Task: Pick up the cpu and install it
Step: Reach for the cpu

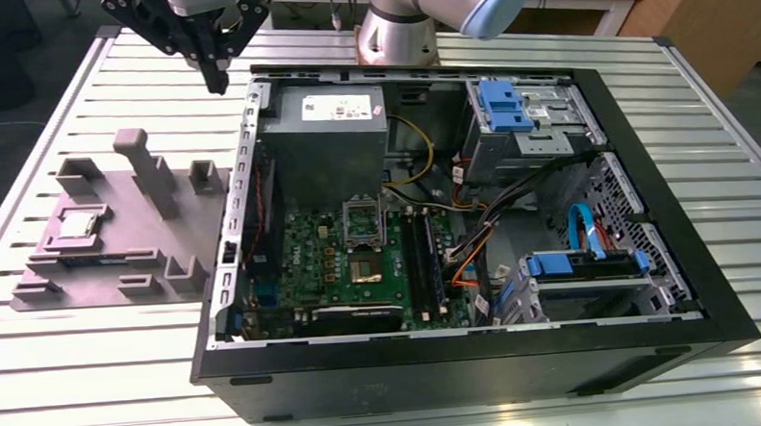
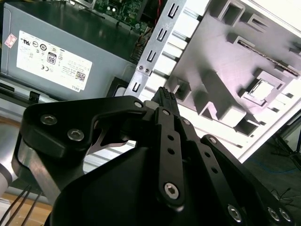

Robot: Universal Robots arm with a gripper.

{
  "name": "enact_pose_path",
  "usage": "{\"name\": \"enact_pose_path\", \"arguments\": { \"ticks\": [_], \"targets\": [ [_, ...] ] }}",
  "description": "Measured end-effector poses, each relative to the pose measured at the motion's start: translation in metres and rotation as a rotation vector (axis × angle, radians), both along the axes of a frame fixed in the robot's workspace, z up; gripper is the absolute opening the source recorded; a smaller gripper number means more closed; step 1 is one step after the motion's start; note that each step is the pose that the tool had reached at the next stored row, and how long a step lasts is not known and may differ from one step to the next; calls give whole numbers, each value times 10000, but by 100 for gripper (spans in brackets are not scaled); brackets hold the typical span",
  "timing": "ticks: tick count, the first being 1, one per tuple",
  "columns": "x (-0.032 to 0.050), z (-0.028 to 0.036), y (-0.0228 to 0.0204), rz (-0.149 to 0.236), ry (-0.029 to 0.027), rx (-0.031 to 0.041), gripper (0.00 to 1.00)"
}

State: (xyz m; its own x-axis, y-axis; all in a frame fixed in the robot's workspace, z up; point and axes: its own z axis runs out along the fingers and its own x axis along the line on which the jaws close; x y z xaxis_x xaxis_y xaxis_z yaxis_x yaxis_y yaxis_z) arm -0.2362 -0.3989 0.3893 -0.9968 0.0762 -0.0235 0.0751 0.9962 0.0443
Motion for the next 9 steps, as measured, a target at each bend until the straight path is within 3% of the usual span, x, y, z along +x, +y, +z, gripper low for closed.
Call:
{"name": "enact_pose_path", "arguments": {
  "ticks": [9],
  "targets": [
    [-35,0,0,1,0,-1,10]
  ]
}}
